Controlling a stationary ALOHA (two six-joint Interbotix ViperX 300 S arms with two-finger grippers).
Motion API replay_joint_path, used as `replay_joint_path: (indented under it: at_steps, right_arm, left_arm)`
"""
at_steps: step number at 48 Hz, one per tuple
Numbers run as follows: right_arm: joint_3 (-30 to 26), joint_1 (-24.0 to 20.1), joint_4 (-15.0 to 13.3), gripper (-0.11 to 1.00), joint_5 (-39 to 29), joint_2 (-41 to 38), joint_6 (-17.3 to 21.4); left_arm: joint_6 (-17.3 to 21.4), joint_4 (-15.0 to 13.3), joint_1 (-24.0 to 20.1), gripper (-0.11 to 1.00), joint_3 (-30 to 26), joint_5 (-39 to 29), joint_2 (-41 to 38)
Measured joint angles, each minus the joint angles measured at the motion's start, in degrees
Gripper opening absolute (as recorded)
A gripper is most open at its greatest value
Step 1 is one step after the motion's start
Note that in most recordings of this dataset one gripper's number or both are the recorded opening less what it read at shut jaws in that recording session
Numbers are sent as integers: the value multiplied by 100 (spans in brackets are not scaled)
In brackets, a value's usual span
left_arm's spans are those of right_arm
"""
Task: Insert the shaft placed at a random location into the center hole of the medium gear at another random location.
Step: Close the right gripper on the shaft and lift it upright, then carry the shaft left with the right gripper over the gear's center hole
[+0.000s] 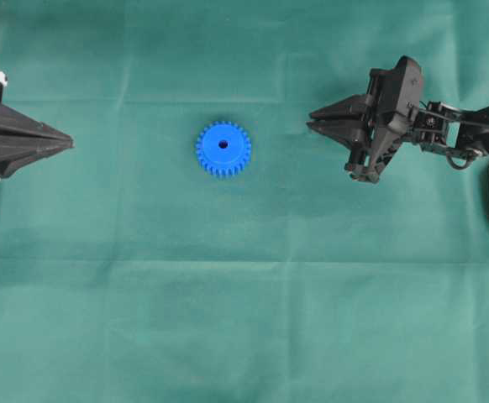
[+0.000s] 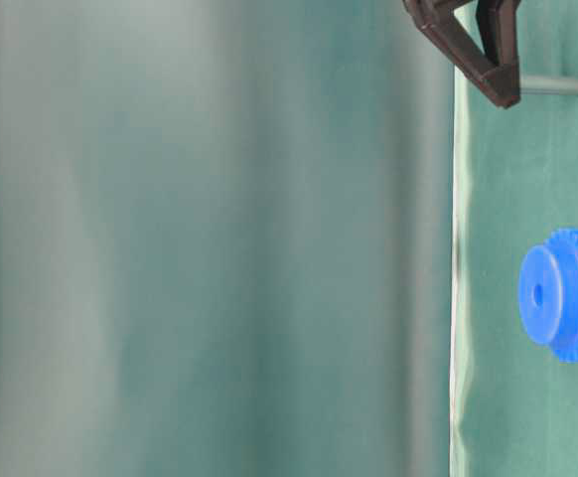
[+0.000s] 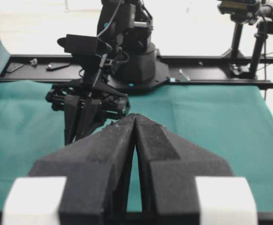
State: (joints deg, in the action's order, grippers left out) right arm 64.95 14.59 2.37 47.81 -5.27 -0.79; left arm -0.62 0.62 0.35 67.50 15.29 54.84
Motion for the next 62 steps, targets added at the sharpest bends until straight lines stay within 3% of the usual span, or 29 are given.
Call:
replay_joint_path:
  at_steps: [21,45,62]
  right_arm:
    - [-9,9,0,12,-149,53,0]
    - [-88,18,-26,12,-1433,1371,-9]
    - [-105,9,-26,12,-1512,1441,-26]
  left_arm:
    - [-9,9,-9,0,0,-105,0]
    - [-9,9,-9,0,0,-123,0]
    - [-9,0,0,0,0,-167,0]
